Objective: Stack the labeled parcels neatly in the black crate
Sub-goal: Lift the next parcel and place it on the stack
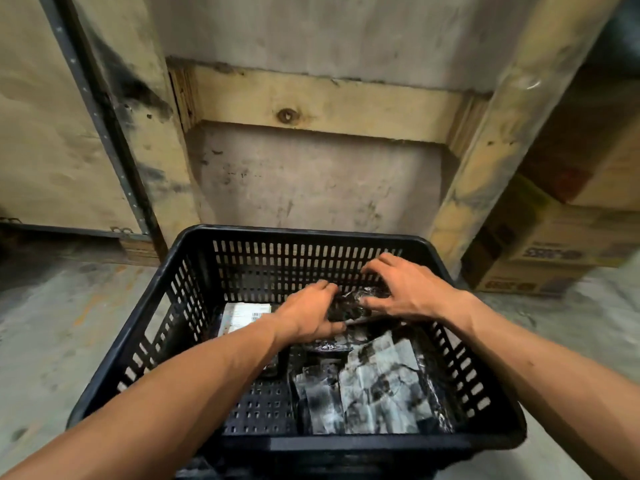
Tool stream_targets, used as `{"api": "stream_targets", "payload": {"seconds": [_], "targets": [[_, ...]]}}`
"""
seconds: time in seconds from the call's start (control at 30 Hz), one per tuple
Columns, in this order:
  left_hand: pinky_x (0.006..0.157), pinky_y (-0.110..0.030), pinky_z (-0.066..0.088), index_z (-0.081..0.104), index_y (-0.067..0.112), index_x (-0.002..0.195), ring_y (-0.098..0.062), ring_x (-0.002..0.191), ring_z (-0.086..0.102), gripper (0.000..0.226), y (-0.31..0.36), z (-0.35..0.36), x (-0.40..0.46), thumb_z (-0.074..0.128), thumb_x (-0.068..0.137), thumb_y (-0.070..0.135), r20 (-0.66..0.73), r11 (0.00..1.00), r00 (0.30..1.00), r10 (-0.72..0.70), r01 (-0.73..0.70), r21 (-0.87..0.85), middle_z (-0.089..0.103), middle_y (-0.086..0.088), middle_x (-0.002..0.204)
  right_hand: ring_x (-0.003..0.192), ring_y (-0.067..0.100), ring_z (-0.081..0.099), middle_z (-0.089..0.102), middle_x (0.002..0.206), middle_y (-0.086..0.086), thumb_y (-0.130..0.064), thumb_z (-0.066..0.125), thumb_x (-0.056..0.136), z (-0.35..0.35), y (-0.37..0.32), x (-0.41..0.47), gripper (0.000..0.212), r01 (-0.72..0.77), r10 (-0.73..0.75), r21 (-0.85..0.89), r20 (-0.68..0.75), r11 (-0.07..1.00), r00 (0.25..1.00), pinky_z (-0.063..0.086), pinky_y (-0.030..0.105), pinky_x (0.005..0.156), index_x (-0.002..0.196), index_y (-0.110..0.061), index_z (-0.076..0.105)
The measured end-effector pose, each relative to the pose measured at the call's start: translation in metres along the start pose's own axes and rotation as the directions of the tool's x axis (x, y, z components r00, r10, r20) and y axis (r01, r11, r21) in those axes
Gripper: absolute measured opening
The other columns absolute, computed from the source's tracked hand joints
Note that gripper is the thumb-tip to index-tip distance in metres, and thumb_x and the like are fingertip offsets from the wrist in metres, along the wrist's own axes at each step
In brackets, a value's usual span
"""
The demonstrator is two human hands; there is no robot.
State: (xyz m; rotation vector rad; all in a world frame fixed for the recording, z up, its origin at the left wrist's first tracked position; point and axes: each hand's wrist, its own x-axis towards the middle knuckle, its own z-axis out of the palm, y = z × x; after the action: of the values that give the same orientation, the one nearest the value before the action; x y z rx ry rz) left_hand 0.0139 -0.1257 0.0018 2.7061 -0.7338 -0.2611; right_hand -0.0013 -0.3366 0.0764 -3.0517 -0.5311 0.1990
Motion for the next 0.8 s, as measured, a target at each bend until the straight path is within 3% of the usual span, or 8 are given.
{"api": "stream_targets", "payload": {"seconds": [0.3,0.4,0.47,0.53,0.6,0.73,0.8], "targets": [[0.1,-0.042,0.052,0.051,0.013,0.138,-0.019,0.111,0.06,0.064,0.033,0.009,0.029,0.07,0.088,0.048,-0.062,0.963,0.997,0.038,-0.053,-0.265,0.059,-0.007,0.132,0.131,0.025,0.055,0.059,0.141,0.002,-0.061,0.059,0.094,0.009,0.047,0.005,0.064,0.012,0.005,-0.119,0.148,0.993,0.989,0.047,0.041,0.1,0.147,-0.028,0.05],[0.073,-0.022,0.059,0.044,0.011,0.145,-0.002,0.075,0.066,0.063,0.027,0.01,0.029,0.069,0.093,0.038,-0.054,0.935,0.997,0.053,-0.068,-0.347,0.061,-0.007,0.131,0.132,0.026,0.056,0.06,0.143,0.002,-0.056,0.057,0.098,0.011,0.048,0.011,0.058,0.025,-0.007,-0.115,0.148,0.993,0.989,0.047,0.045,0.101,0.15,-0.03,0.048],[0.057,-0.017,0.056,0.041,0.015,0.149,0.002,0.06,0.063,0.061,0.022,0.01,0.027,0.068,0.096,0.029,-0.094,0.91,0.994,0.048,-0.083,-0.407,0.058,-0.003,0.134,0.133,0.027,0.055,0.059,0.145,0.002,-0.055,0.054,0.1,0.012,0.046,0.011,0.056,0.022,-0.012,-0.084,0.107,0.996,0.994,0.047,0.047,0.102,0.15,-0.031,0.047],[0.049,-0.012,0.049,0.049,0.021,0.14,0.005,0.053,0.058,0.048,0.018,0.005,0.024,0.068,0.097,0.025,-0.172,0.879,0.982,0.073,-0.145,-0.454,0.058,0.001,0.13,0.132,0.026,0.056,0.06,0.145,0.0,-0.054,0.054,0.1,0.011,0.046,0.009,0.052,0.022,-0.021,-0.032,0.048,0.999,0.999,0.048,0.047,0.101,0.147,-0.032,0.05],[0.042,-0.011,0.042,0.055,0.026,0.124,0.004,0.045,0.051,0.03,0.012,-0.002,0.02,0.069,0.097,0.022,-0.244,0.847,0.965,0.096,-0.208,-0.489,0.064,0.005,0.114,0.127,0.022,0.059,0.062,0.142,-0.003,-0.049,0.06,0.099,0.009,0.047,0.006,0.044,0.037,-0.037,0.064,-0.004,0.997,0.999,0.05,0.045,0.1,0.139,-0.034,0.053],[0.043,-0.012,0.039,0.062,0.033,0.101,0.006,0.049,0.049,0.015,-0.003,-0.021,0.01,0.074,0.093,0.027,-0.334,0.812,0.941,0.058,-0.239,-0.532,0.068,0.0,0.091,0.121,0.012,0.055,0.06,0.135,-0.006,-0.035,0.078,0.09,0.006,0.054,0.003,0.044,0.129,-0.117,0.258,-0.059,0.957,0.991,0.043,0.035,0.108,0.13,-0.034,0.059],[0.055,-0.015,0.044,0.066,0.035,0.093,0.004,0.064,0.054,0.011,-0.01,-0.033,0.004,0.076,0.091,0.03,-0.352,0.775,0.936,0.009,-0.23,-0.589,0.07,0.006,0.092,0.128,0.009,0.046,0.051,0.142,-0.008,-0.038,0.082,0.085,0.004,0.055,0.001,0.055,0.13,-0.115,0.335,-0.066,0.933,0.991,0.033,0.029,0.111,0.132,-0.041,0.056]]}}
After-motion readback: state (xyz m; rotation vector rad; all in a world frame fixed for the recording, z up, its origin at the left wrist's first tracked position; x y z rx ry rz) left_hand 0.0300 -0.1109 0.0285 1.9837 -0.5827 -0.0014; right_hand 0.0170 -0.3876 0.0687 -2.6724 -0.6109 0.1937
